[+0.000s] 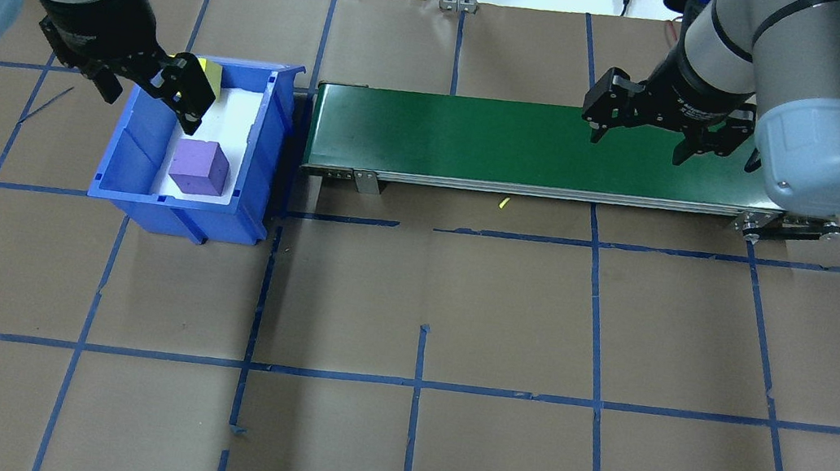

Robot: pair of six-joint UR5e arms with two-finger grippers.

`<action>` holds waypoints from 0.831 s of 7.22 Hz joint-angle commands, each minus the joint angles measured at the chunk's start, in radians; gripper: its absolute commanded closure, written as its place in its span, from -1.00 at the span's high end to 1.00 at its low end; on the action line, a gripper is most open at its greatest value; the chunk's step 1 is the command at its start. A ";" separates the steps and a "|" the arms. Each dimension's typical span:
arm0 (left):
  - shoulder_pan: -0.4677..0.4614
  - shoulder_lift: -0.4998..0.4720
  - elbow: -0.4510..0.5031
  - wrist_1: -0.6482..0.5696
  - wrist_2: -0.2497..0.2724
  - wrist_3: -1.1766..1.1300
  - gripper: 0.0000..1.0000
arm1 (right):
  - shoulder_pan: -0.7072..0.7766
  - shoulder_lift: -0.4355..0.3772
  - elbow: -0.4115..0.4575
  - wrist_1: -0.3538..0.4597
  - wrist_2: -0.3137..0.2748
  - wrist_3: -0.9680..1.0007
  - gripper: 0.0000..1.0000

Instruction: Move block left to right into plate

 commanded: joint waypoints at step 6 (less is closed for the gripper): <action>0.074 -0.400 0.172 0.385 -0.002 0.534 1.00 | -0.004 -0.116 -0.152 0.543 -0.014 -0.062 1.00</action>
